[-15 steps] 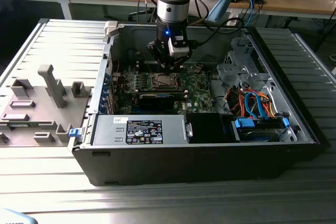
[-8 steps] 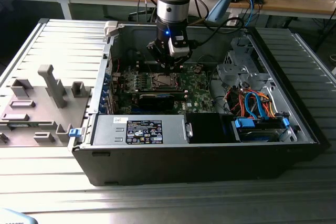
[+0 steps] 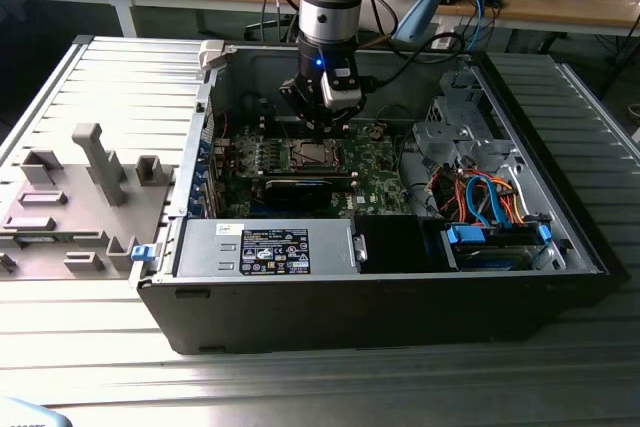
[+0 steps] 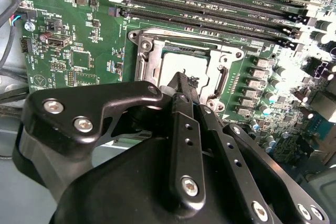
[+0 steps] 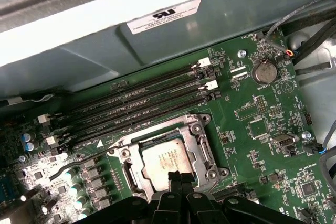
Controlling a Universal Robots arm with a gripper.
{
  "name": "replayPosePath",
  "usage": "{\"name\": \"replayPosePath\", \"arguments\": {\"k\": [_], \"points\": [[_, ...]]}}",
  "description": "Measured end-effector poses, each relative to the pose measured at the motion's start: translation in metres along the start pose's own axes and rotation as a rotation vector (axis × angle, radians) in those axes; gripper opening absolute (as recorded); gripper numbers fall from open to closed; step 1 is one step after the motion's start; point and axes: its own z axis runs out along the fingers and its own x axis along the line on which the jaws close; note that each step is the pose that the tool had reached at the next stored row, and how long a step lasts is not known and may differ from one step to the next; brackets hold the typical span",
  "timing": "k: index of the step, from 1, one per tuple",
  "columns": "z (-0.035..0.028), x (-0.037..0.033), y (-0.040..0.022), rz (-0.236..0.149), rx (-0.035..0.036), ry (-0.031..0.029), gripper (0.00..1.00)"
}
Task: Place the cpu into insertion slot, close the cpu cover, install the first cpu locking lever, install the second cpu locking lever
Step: 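Install the first cpu locking lever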
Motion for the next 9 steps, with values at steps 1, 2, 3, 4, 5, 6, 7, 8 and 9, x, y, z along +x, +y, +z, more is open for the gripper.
{"name": "replayPosePath", "arguments": {"k": [1, 2, 3, 4, 5, 6, 7, 8, 9], "points": [[0.0000, 0.0000, 0.0000, -0.001, 0.0000, -0.0001, 0.11], [0.0000, 0.0000, 0.0000, -0.003, -0.0001, -0.0002, 0.11], [0.0000, 0.0000, 0.0000, -0.004, -0.0001, -0.0002, 0.11], [0.0000, 0.0000, 0.0000, -0.005, -0.0001, -0.0003, 0.11], [0.0000, 0.0000, 0.0000, -0.006, -0.0001, -0.0003, 0.11], [0.0000, 0.0000, 0.0000, -0.008, -0.0002, -0.0004, 0.11], [0.0000, 0.0000, 0.0000, -0.009, -0.0002, -0.0005, 0.11], [0.0000, 0.0000, 0.0000, -0.010, -0.0002, -0.0005, 0.11], [0.0000, 0.0000, 0.0000, -0.011, -0.0003, -0.0006, 0.11]]}}
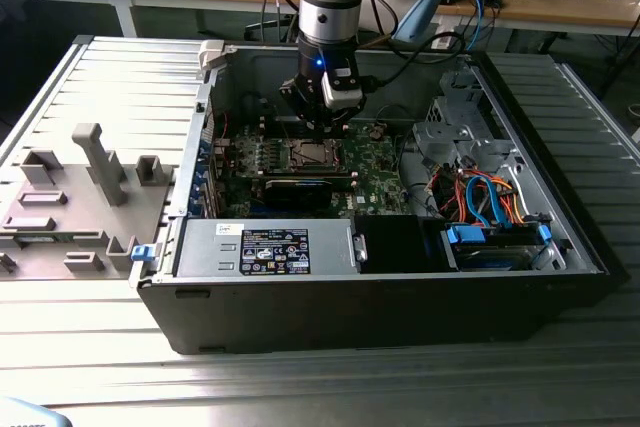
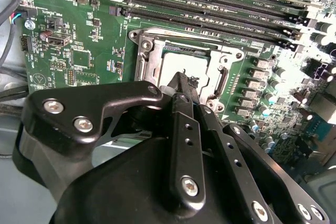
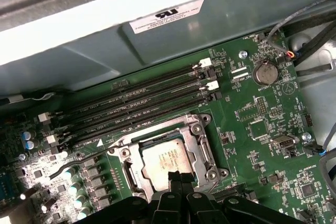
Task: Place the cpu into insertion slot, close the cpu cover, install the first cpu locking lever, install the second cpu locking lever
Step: 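Install the first cpu locking lever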
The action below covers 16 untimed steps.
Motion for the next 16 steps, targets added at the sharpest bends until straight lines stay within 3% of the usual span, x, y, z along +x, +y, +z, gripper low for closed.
{"name": "replayPosePath", "arguments": {"k": [16], "points": [[0.0000, 0.0000, 0.0000, -0.022, -0.0004, -0.0009, 0.11]]}}
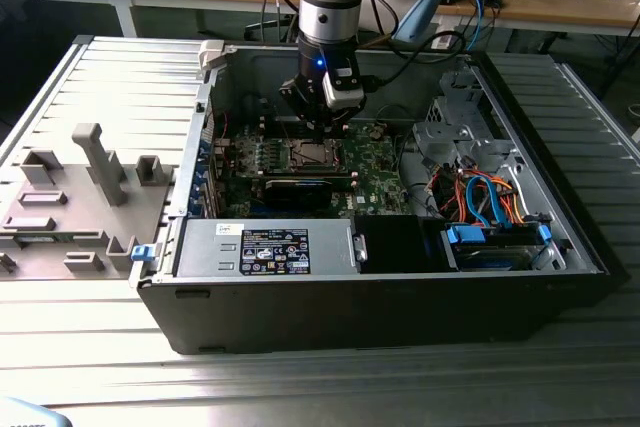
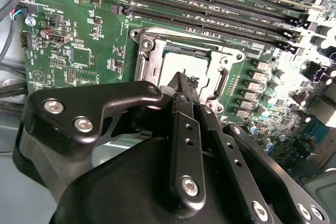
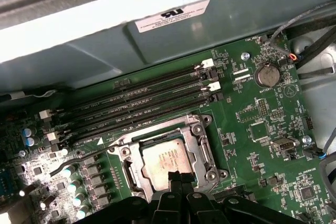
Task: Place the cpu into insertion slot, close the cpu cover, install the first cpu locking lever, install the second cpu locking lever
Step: 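Install the first cpu locking lever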
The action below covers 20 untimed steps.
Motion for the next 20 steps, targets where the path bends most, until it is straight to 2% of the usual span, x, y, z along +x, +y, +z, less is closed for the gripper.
{"name": "replayPosePath", "arguments": {"k": [20], "points": [[0.0000, 0.0002, -0.0001, -0.009, -0.0002, -0.0005, 0.11]]}}
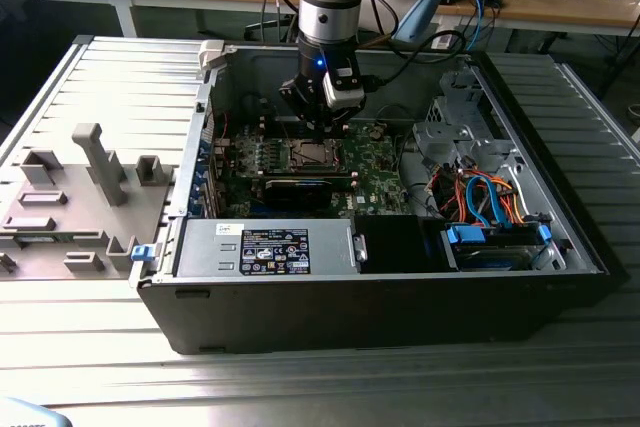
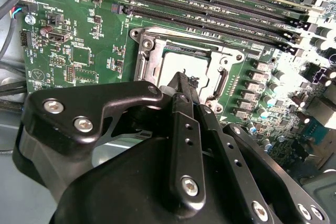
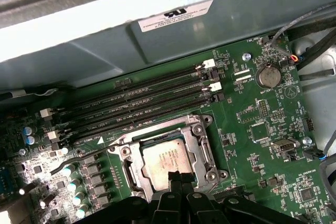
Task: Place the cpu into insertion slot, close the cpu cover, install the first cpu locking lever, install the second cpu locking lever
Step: 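Install the first cpu locking lever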
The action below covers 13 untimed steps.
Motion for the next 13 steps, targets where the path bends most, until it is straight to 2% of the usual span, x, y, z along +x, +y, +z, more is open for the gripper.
{"name": "replayPosePath", "arguments": {"k": [6, 13], "points": [[0.0000, 0.0000, 0.0001, 0.000, 0.0000, 0.0000, 0.11], [-0.0001, 0.0000, 0.0001, -0.021, -0.0010, -0.0009, 0.11]]}}
